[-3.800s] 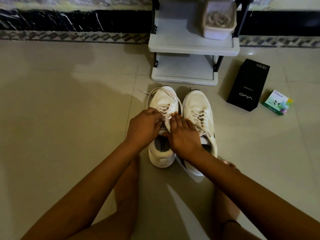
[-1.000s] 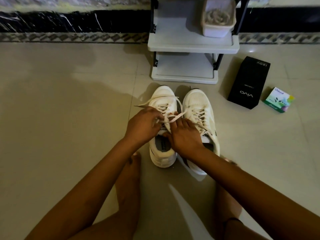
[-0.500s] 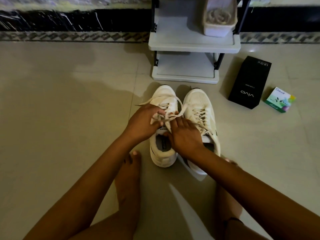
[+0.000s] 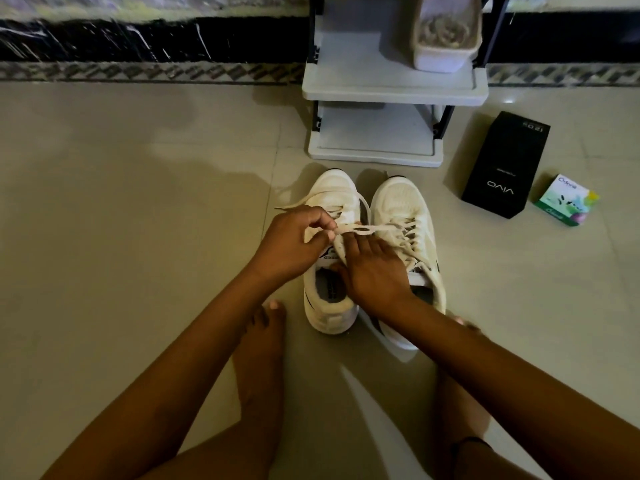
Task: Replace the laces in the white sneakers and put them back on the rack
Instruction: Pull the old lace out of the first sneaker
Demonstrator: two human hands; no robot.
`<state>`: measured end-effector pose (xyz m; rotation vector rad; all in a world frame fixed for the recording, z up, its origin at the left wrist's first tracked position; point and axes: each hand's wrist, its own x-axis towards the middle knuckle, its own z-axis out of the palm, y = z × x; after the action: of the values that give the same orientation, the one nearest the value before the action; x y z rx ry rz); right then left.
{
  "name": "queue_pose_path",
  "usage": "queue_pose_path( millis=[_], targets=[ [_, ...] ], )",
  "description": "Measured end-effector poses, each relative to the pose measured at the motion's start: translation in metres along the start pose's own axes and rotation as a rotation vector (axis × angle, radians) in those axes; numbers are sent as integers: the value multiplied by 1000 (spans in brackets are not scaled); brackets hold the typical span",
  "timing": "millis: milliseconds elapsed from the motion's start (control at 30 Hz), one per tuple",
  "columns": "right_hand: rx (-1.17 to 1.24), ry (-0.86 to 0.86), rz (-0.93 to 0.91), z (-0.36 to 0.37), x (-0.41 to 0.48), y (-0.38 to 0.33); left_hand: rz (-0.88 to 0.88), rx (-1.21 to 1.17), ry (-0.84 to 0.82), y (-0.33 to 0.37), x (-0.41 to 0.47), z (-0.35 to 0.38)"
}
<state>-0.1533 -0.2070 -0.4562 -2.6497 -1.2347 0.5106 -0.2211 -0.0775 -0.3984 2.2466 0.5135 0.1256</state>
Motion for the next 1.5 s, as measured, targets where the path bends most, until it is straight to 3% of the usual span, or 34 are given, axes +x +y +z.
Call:
queue_pose_path(
  millis=[133,267,333,433,500,567,700,767,867,1033,1100,1167,1267,1500],
  targets=[
    [5,-7,-2,0,-1,1,28,464,-72,-14,1,12],
    [25,-16,-5,-2,-2,1,39,477,57,-11,2,19],
    [18,-19,-21,-2,-1,1,17,312,53,-7,4,16],
    [-34,-17,-11,1,0,3,-90,-131,29,7,2,4],
    [-30,1,-18,2,1,2,-110,-237,44,14,-2,2],
    [-16,-5,-27,-1,1,1,-31,-91,48,13,-2,5],
    [-40,-3,-35,-3,-1,1,-2,492,-111,1,0,18],
    [-29,-48,3,-2,0,1,-34,545,-53,-6,-1,20],
    [8,-48,7,-2,-1,1,-41,419,31,-7,1,17],
    [-56,3,-57,-4,1,4,-42,-198,-3,10,1,2],
    [-32,-4,-30,-5,0,1,-110,-318,15,6,-2,2],
    [-21,-34,-9,-5,-1,-2,-94,-143,19,-6,-1,5],
    [17,-75,21,-4,-1,-1,-76,251,-112,-19,-1,12],
    [30,2,0,-1,-1,1,-6,428,50,-11,6,21]
  ],
)
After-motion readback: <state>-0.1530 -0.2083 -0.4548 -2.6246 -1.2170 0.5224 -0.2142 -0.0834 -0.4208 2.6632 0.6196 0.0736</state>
